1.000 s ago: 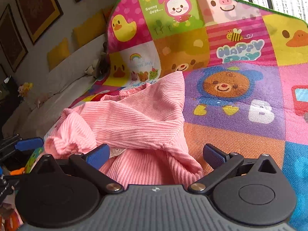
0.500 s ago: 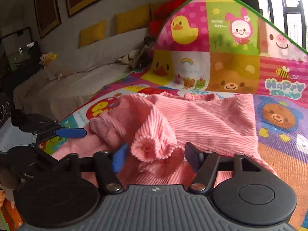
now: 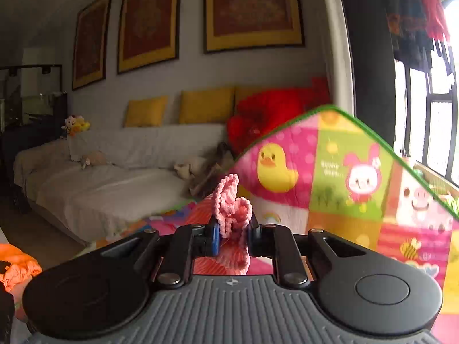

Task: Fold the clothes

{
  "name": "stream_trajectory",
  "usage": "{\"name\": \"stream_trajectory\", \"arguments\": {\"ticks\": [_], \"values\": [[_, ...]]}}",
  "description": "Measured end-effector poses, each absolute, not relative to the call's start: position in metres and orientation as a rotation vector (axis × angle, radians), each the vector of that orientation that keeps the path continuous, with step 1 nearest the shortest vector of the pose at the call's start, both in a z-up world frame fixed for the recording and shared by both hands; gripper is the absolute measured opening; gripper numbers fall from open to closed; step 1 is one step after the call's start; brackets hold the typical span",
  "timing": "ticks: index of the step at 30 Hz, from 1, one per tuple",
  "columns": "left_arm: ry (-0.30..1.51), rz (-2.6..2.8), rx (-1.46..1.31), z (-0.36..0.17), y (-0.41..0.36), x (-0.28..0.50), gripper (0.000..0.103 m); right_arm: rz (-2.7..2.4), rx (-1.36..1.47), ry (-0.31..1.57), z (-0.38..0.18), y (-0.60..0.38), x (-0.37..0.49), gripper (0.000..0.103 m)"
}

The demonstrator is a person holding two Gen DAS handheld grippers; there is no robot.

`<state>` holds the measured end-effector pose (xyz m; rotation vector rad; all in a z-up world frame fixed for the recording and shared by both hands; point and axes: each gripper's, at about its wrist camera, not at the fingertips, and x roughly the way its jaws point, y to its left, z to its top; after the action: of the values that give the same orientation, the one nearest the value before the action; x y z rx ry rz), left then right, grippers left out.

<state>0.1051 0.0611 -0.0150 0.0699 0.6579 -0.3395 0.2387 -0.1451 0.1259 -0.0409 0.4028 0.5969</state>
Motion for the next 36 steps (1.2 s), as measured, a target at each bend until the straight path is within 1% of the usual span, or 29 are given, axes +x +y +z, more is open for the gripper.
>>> {"name": "stream_trajectory", "arguments": {"ticks": [1,3,4,5,6,7,8,13,14,16,18,23,25,28,33,36], "values": [[0.664,-0.337,0.066,-0.015,0.062,0.106,0.100,0.569,-0.035,0.491,0.106,-0.152,0.249,0.017],[0.678,-0.336,0.064,-0.016,0.062,0.108,0.100,0.492,-0.039,0.624,0.069,-0.167,0.260,0.022],[0.685,-0.340,0.070,-0.016,0.061,0.109,0.100,0.444,-0.042,0.671,0.051,-0.177,0.263,0.033],[0.693,-0.347,0.079,-0.015,0.060,0.110,0.100,0.396,-0.044,0.718,0.033,-0.186,0.265,0.038],[0.700,-0.354,0.088,-0.014,0.059,0.110,0.100,0.377,-0.040,0.723,0.027,-0.194,0.264,0.050],[0.709,-0.367,0.094,-0.011,0.058,0.110,0.100,0.375,-0.033,0.706,0.028,-0.202,0.261,0.059],[0.712,-0.388,0.088,-0.006,0.058,0.111,0.100,0.372,-0.025,0.689,0.028,-0.209,0.258,0.061],[0.633,-0.463,-0.044,0.038,0.059,0.129,0.101,0.410,-0.032,0.528,0.055,-0.220,0.240,0.060],[0.611,-0.466,-0.061,0.042,0.057,0.138,0.101,0.436,-0.025,0.498,0.062,-0.219,0.237,0.058],[0.570,-0.471,-0.088,0.048,0.050,0.157,0.102,0.512,0.034,0.508,0.065,-0.212,0.241,0.046],[0.562,-0.480,-0.125,0.043,0.045,0.179,0.102,0.557,0.080,0.545,0.055,-0.205,0.247,0.044],[0.672,-0.380,-0.209,-0.005,0.053,0.225,0.102,0.524,0.127,0.718,-0.001,-0.192,0.275,0.044],[0.675,-0.361,-0.214,-0.017,0.060,0.228,0.102,0.522,0.106,0.715,-0.011,-0.191,0.275,0.042],[0.662,-0.358,-0.219,-0.022,0.065,0.227,0.102,0.524,0.047,0.704,-0.003,-0.186,0.271,0.042],[0.647,-0.353,-0.276,-0.025,0.075,0.226,0.103,0.481,0.047,0.587,0.033,-0.203,0.273,0.043],[0.641,-0.351,-0.279,-0.024,0.075,0.225,0.103,0.390,0.073,0.604,0.032,-0.220,0.288,0.043]]}}
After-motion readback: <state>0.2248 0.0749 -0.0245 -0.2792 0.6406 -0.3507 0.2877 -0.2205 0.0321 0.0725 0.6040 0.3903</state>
